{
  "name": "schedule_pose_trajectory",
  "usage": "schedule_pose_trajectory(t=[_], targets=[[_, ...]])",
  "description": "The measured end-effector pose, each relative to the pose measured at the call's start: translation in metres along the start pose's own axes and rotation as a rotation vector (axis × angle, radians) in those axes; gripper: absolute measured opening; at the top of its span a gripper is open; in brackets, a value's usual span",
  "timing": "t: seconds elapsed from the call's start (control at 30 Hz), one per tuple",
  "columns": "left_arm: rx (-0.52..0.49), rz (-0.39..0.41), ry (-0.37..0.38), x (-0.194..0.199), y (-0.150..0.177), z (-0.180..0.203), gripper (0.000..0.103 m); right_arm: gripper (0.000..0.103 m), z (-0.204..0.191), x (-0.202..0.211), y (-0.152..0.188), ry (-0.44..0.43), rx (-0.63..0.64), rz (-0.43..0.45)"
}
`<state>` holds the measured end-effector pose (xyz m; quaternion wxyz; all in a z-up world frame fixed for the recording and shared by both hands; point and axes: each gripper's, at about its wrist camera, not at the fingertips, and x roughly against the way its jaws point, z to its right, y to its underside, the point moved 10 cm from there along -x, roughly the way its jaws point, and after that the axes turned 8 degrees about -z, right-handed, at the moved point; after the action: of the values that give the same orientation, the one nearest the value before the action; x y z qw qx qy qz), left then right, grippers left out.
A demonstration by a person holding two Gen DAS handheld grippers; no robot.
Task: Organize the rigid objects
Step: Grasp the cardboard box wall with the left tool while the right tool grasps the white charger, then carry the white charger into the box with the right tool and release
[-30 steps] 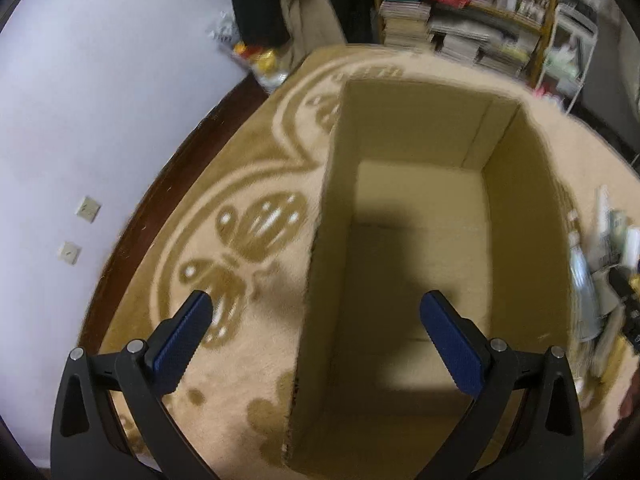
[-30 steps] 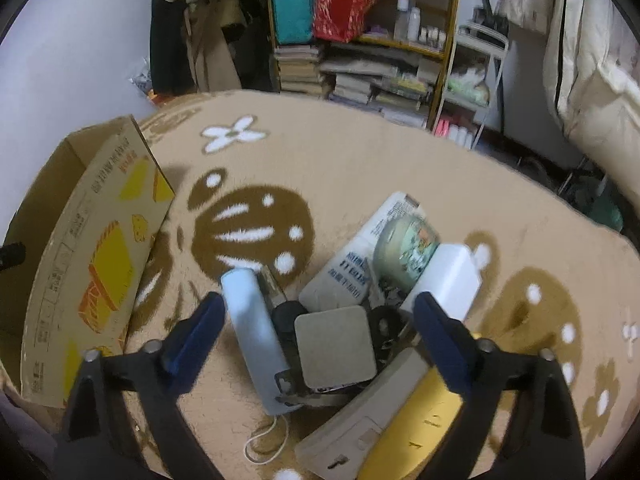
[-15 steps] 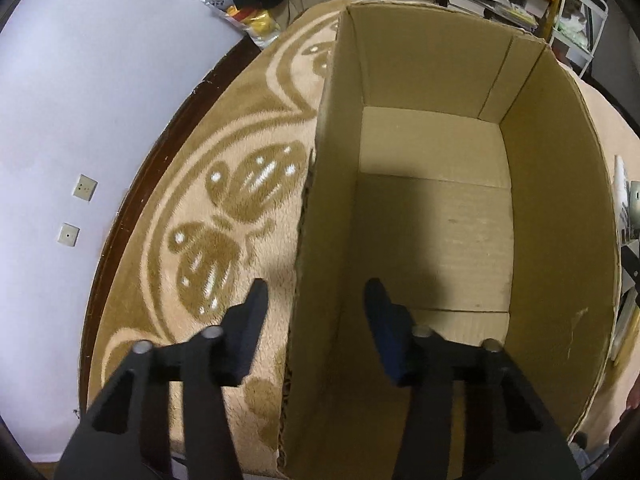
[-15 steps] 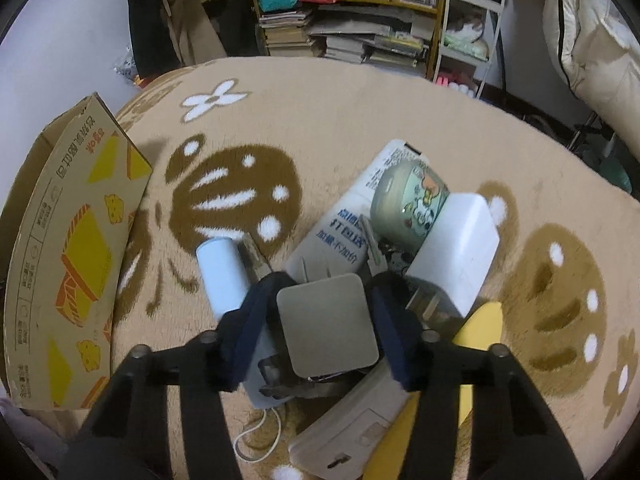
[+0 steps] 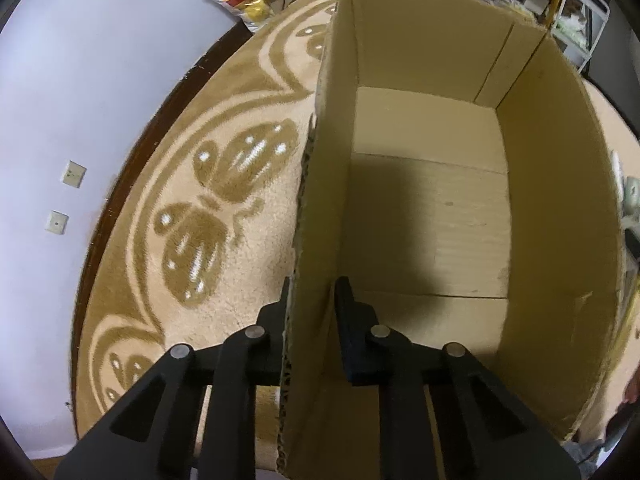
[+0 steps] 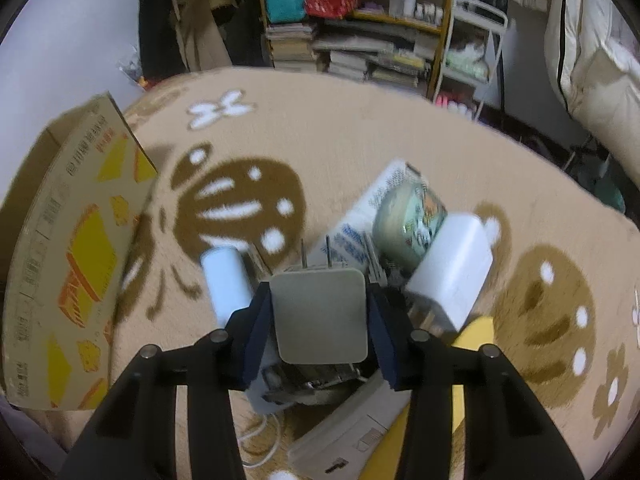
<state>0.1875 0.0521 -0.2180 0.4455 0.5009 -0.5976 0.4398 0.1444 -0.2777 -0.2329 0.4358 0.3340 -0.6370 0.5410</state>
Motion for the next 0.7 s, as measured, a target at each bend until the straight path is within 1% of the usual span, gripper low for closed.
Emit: schedule_pose_trajectory(t=[0.07, 0.2, 0.23, 0.37, 0.43, 0.5, 0.57, 0.7], targets=[[-0.005, -0.006, -0.007, -0.001, 0.001, 0.001, 0.016, 0.049, -0.002, 0.008, -0.003, -0.012, 0.003, 0.024], [-0.022, 0.001, -0.024, 0.001, 0.002, 0.003, 0.016, 0.049, -0.016, 0.028, -0.009, -0.068, -0.005, 0.051], [-0.027, 0.001, -0.029, 0.001, 0.002, 0.004, 0.016, 0.049, -0.022, 0.036, -0.013, -0.085, 0.002, 0.071], [-0.032, 0.008, -0.036, 0.001, 0.003, 0.004, 0.016, 0.049, -0.044, 0.063, -0.026, -0.109, 0.045, 0.145], [-0.028, 0.008, -0.033, 0.0, 0.003, 0.004, 0.016, 0.049, -0.057, 0.079, -0.037, -0.114, 0.073, 0.193], [-0.026, 0.011, -0.032, 0.001, 0.003, 0.004, 0.016, 0.049, -0.068, 0.089, -0.047, -0.131, 0.085, 0.222], [-0.031, 0.013, -0.037, 0.001, 0.003, 0.003, 0.016, 0.049, -0.085, 0.099, -0.057, -0.165, 0.097, 0.249], [-0.031, 0.014, -0.037, 0.001, 0.004, 0.004, 0.017, 0.049, -0.12, 0.112, -0.067, -0.227, 0.136, 0.289]])
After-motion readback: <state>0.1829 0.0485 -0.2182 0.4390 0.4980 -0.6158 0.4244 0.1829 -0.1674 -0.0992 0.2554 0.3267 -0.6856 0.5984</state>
